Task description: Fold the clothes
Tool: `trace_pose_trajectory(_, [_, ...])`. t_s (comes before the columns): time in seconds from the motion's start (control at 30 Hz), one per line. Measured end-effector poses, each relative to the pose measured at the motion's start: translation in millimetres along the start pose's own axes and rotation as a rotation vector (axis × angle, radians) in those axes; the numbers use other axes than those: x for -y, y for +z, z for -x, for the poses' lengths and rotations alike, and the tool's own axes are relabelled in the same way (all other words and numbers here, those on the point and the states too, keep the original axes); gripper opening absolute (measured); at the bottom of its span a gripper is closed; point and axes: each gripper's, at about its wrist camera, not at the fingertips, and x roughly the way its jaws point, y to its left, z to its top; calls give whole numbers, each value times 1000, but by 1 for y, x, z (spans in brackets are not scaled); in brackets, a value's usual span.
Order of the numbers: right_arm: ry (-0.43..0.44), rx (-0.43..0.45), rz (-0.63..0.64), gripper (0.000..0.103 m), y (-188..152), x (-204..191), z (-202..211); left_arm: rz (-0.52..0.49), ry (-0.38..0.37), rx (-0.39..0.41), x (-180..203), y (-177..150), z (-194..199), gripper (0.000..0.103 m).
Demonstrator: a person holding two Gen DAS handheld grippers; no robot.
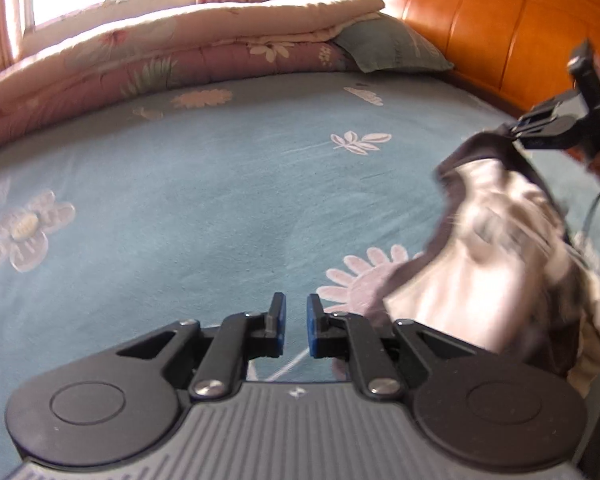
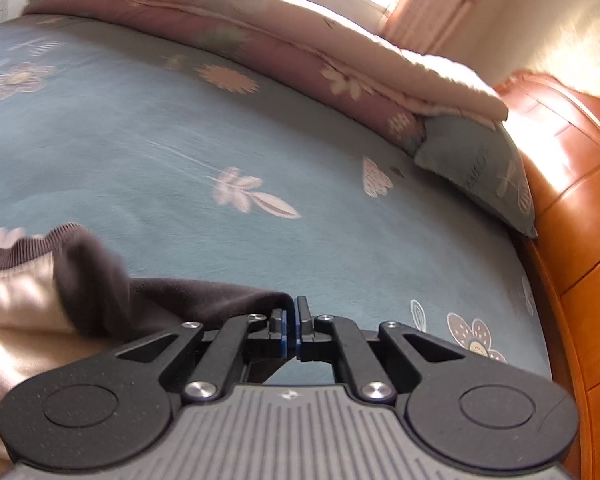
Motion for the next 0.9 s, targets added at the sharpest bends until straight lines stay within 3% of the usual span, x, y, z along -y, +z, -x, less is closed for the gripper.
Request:
trace_pose_trajectory(0.07, [-15,-43,-27,6,3,8,-21,45,-42,-25,-5,-1,-5,15])
trace_pose_trajectory(0.17, [39,-95,-38,6,-6,11,-39,125,-101,-76,-10,-4,-14,28])
trace_pose_trajectory(0.23, [60,-114,-41,12,-16,9,-41,168,-136,-92,-13,-6,-18,32])
trace_pose_trajectory(0.53, [182,-34,-40,35,-18,1,22,195,-143,-86,-12,-5,-17,38])
trace_pose_trajectory(0.73, [267,3,-17,38,-5,-19,53,230,-156,-102,-7,-7,-10,43])
trace_pose_trajectory(0.8, [297,7,-2,38,-4,-30,61,261,-162,-124,-6,-8,-8,54])
trace_pose_trajectory(0.9, [340,-2,16,41,-4,-47,71,342,-190,-183,-6,-14,-9,58])
